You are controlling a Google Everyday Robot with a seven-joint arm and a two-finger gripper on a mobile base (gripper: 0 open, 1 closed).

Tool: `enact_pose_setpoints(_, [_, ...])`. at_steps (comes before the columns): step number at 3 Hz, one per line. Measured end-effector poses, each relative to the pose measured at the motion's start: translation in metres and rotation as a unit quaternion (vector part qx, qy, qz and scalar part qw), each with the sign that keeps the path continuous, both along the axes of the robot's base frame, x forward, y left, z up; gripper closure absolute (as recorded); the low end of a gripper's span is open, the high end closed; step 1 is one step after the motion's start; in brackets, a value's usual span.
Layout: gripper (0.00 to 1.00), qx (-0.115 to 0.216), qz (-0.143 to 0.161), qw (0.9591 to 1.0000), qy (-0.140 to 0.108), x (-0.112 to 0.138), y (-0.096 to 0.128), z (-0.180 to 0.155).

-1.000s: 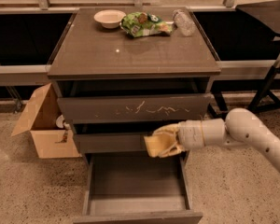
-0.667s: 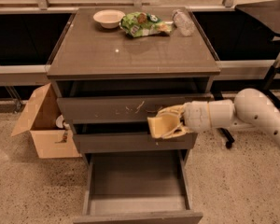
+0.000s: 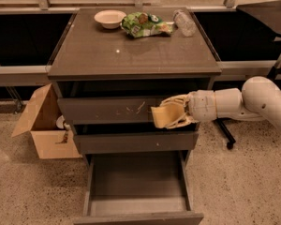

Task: Pick sponge from bottom drawer and place on counter

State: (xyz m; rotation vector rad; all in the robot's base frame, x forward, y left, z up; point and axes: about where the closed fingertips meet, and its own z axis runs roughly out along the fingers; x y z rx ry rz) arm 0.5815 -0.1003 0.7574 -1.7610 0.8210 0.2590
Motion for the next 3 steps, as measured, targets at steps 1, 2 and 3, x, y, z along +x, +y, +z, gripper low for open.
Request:
enact_pose_setpoints(1, [1.0,-0.005,0.001,1.0,-0.005,0.009,0.0,0.024])
enact_pose_setpoints(2, [1.0,-0.028,0.001,0.9995,-0.014,0.031,0.0,0.078])
enact_pose_setpoints(3, [1.0,-0.059,0.004,0.9978,-0.03,0.081,0.011,0.144])
